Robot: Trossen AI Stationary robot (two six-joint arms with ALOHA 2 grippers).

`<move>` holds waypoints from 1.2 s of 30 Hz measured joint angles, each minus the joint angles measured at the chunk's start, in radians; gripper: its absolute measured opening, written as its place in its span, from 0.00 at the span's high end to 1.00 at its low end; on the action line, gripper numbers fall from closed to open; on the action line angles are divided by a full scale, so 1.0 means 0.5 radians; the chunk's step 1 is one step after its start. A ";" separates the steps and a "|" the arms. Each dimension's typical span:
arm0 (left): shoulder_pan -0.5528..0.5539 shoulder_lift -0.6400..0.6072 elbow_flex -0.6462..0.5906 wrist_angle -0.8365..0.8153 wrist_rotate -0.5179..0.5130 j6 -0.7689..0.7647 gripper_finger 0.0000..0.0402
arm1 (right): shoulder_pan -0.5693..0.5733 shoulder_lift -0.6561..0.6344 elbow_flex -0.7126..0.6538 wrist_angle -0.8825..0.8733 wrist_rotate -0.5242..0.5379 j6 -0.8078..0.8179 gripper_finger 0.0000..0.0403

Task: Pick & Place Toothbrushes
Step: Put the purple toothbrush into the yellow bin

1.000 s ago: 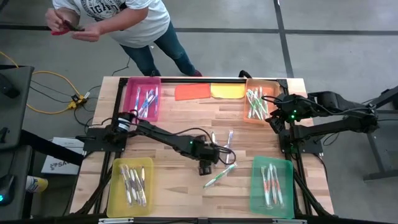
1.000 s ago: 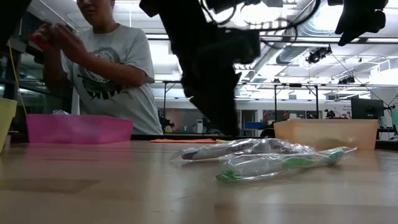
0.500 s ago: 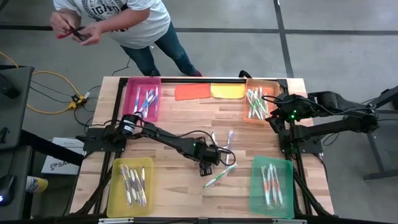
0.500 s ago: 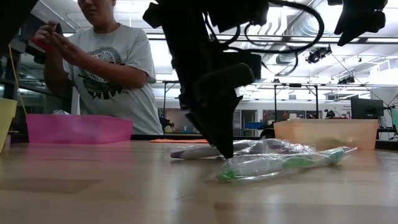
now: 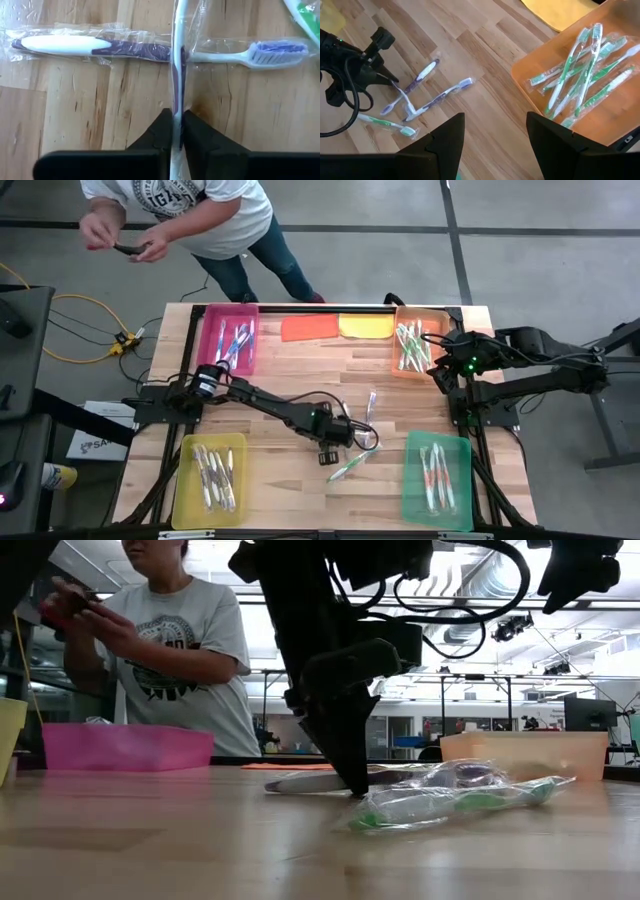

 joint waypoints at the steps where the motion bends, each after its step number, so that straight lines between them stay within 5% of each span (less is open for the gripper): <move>1: 0.002 0.001 0.000 -0.003 -0.001 0.001 0.94 | 0.000 0.000 0.000 0.001 0.000 0.001 0.49; 8: 0.083 -0.104 -0.017 -0.281 0.003 0.084 0.96 | 0.000 0.000 0.000 -0.001 -0.001 0.000 0.49; 17: 0.116 -0.478 -0.014 -0.853 0.093 0.649 0.96 | 0.000 0.000 0.000 -0.008 0.000 -0.023 0.49; 21: 0.095 -0.668 -0.011 -1.009 0.342 1.062 0.96 | 0.000 0.000 0.000 -0.012 -0.001 -0.043 0.49; 30: -0.228 -0.910 -0.018 -1.847 0.570 1.512 0.96 | 0.000 0.000 0.000 -0.029 -0.001 -0.063 0.49; 36: -0.552 -0.992 -0.185 -1.772 0.745 1.704 0.96 | 0.001 -0.002 0.000 -0.030 0.000 -0.063 0.49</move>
